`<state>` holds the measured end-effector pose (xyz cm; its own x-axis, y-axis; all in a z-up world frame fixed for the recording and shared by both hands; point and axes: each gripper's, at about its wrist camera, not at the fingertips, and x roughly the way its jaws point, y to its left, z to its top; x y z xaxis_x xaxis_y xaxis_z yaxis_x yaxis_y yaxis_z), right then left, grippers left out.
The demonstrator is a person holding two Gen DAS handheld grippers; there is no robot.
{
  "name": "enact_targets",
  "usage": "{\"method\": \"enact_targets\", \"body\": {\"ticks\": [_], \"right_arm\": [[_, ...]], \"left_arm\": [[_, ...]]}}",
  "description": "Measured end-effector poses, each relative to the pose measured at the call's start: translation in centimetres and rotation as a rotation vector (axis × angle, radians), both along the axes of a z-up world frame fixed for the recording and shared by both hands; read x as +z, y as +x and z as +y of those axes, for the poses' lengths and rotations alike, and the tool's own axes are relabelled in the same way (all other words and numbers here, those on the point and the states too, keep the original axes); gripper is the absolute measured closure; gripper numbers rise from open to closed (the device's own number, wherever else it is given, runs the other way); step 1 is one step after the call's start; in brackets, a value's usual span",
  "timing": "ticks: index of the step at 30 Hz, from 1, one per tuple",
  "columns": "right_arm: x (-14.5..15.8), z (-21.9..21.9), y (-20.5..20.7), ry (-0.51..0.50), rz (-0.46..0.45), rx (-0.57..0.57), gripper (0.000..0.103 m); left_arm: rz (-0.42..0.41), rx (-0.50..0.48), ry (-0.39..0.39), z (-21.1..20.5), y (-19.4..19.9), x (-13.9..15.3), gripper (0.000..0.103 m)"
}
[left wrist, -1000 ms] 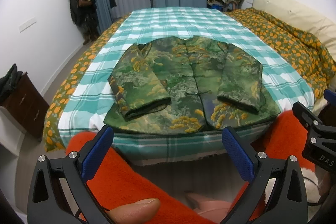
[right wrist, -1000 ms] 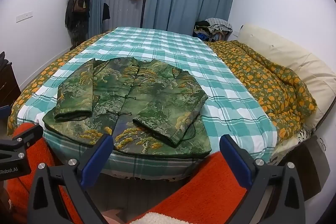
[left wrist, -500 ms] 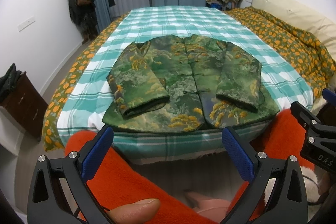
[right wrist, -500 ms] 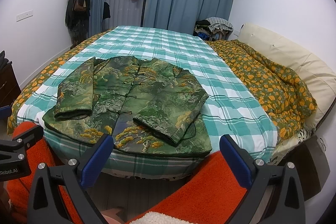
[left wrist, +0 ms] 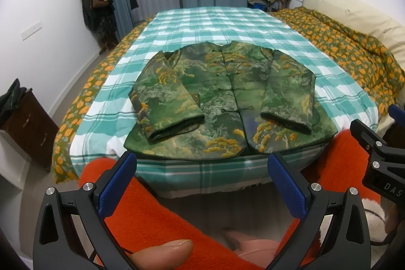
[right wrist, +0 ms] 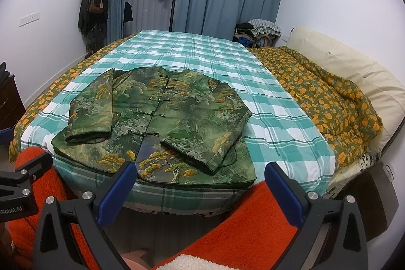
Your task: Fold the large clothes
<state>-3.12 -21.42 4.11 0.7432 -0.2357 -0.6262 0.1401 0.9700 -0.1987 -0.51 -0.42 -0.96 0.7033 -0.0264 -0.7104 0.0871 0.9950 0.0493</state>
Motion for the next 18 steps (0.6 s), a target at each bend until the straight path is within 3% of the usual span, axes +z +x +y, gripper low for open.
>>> {"method": "enact_targets", "body": {"ticks": [18], "right_arm": [[0.08, -0.18, 0.21, 0.005, 0.009, 0.003, 0.000]], "left_arm": [[0.003, 0.002, 0.006, 0.57, 0.14, -0.07, 0.000]]}}
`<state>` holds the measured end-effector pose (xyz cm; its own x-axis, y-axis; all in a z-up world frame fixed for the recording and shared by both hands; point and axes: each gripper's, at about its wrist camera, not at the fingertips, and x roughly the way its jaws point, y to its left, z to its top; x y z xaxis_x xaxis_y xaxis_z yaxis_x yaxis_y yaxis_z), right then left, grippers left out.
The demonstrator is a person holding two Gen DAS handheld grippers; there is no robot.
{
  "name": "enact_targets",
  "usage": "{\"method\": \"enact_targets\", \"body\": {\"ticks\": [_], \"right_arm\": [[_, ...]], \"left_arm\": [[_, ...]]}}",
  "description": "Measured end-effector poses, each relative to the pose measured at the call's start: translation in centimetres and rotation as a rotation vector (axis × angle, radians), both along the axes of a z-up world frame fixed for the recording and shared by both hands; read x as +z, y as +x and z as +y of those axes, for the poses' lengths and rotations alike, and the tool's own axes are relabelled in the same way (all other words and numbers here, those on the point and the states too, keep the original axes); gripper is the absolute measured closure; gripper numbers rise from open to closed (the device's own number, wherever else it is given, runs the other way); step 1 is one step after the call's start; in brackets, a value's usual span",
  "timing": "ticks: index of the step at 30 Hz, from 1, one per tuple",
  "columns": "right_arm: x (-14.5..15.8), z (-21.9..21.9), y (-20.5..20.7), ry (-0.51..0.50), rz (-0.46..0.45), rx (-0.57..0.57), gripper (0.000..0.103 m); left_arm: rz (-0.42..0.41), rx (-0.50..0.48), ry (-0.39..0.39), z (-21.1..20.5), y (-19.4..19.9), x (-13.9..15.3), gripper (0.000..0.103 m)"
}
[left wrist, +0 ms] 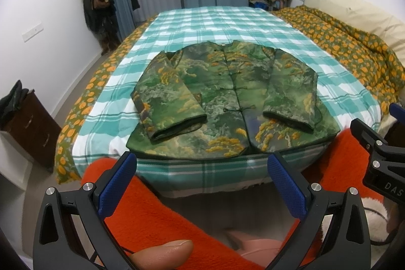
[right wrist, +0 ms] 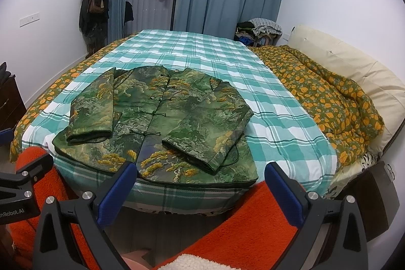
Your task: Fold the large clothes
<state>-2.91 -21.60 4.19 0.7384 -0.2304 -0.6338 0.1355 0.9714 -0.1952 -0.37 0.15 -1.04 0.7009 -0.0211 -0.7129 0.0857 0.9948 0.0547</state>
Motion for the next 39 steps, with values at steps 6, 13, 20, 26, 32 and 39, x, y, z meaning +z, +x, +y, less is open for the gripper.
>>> {"method": "enact_targets", "body": {"ticks": [6, 13, 20, 26, 32, 39], "right_arm": [[-0.1, 0.1, -0.1, -0.001, 0.001, 0.002, 0.000], [-0.1, 0.2, 0.2, -0.001, 0.005, 0.003, 0.000], [-0.2, 0.4, 0.3, -0.001, 0.008, 0.005, 0.000], [-0.2, 0.6, 0.3, 0.001, 0.010, 0.007, 0.000], [-0.3, 0.7, 0.3, 0.002, 0.011, 0.010, 0.000], [-0.8, 1.1, 0.3, 0.004, 0.023, 0.018, 0.000]], "left_arm": [[-0.002, 0.000, 0.008, 0.2, 0.1, 0.3, 0.000], [0.000, -0.004, 0.017, 0.3, 0.1, 0.5, 0.000], [-0.004, -0.007, 0.025, -0.3, 0.1, 0.5, 0.000], [-0.006, -0.007, 0.027, -0.4, 0.0, 0.5, 0.000], [-0.005, -0.006, 0.026, -0.4, 0.0, 0.5, 0.000], [-0.002, -0.008, 0.034, -0.9, -0.2, 0.4, 0.000]]}}
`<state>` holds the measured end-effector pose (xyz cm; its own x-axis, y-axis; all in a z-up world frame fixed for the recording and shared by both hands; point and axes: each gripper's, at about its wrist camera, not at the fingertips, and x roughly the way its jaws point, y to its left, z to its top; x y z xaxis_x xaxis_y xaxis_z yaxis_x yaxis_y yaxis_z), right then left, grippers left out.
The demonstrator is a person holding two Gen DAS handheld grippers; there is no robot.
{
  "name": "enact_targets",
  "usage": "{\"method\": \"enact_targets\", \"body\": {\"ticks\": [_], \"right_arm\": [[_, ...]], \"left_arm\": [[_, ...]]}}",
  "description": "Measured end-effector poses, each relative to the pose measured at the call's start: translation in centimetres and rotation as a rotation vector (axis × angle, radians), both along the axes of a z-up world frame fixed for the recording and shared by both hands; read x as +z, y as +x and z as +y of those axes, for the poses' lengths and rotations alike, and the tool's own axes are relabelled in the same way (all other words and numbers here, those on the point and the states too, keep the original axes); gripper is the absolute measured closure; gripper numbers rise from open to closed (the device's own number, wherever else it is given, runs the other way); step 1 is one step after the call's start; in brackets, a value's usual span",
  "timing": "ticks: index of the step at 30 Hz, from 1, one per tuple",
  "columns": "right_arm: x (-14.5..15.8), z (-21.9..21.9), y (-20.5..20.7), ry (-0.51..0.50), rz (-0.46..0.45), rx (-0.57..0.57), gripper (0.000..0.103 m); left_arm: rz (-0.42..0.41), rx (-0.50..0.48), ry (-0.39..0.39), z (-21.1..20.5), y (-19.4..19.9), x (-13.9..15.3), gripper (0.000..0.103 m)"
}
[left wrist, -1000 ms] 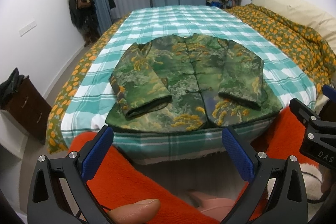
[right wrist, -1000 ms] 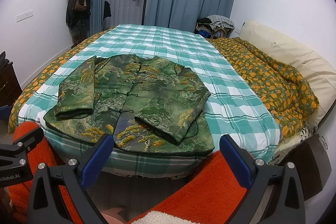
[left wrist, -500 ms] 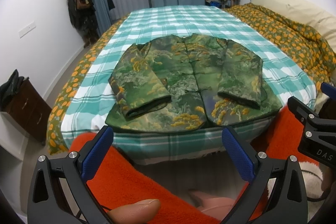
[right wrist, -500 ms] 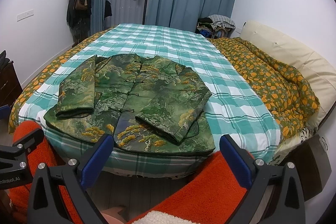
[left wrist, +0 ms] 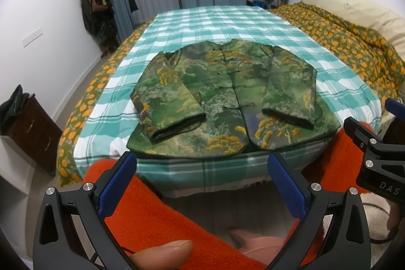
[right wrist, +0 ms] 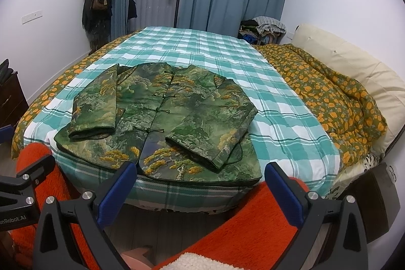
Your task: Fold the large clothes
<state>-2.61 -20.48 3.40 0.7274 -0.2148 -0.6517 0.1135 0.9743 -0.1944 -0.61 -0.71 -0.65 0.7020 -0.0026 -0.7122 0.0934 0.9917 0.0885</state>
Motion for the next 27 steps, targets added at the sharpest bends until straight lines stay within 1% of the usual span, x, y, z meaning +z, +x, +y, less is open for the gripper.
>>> {"method": "enact_targets", "body": {"ticks": [27], "right_arm": [[0.16, -0.23, -0.07, 0.002, 0.007, 0.011, 0.000]], "left_arm": [[-0.003, -0.003, 0.006, -0.16, -0.36, -0.33, 0.000]]}}
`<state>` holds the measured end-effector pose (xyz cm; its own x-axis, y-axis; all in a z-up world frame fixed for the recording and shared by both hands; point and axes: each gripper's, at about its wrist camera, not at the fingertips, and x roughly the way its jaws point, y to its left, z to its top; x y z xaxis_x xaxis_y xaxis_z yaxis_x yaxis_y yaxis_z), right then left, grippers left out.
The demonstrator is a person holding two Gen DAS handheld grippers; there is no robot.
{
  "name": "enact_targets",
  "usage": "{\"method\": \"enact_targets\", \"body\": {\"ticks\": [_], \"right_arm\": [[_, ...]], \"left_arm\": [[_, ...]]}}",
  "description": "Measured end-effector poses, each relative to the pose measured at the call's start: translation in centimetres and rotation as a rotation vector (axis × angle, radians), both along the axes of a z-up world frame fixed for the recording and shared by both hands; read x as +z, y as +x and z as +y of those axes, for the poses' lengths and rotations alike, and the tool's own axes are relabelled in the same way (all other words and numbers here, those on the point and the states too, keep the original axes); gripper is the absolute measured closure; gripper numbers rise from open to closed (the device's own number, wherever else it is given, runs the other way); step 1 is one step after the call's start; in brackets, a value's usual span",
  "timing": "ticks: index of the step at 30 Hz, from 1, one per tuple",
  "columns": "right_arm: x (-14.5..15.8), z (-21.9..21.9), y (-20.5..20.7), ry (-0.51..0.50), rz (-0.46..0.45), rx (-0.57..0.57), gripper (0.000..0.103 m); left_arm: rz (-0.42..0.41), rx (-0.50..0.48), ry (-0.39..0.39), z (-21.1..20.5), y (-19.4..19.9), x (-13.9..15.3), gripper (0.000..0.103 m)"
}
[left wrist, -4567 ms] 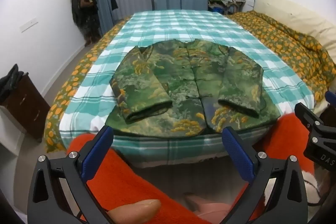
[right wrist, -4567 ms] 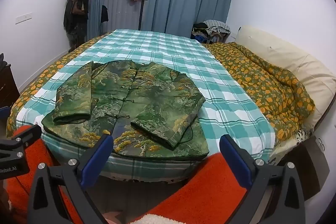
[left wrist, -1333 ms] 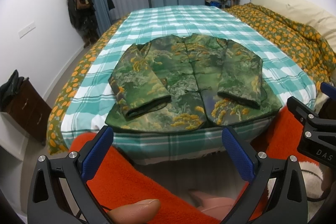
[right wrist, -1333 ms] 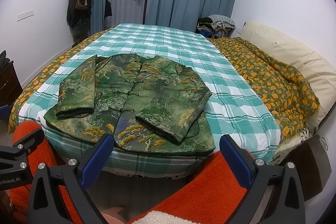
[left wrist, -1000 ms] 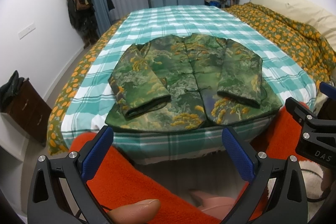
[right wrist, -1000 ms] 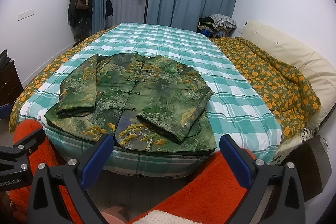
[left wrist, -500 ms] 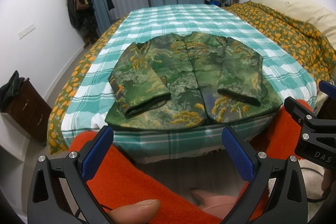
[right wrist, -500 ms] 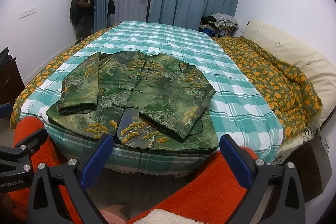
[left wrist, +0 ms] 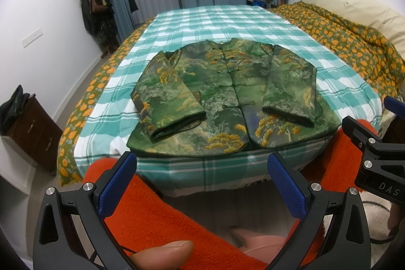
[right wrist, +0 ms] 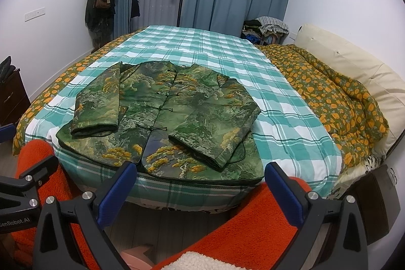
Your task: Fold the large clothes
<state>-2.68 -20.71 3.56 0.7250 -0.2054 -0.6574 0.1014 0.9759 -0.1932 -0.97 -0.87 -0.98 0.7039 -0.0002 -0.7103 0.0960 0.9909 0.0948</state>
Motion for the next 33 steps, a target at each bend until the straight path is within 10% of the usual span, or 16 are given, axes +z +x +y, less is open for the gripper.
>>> {"method": "enact_targets", "body": {"ticks": [33], "right_arm": [[-0.31, 0.45, -0.04, -0.001, 0.003, 0.006, 0.000]], "left_arm": [[0.000, 0.001, 0.002, -0.07, -0.13, -0.13, 0.000]]}}
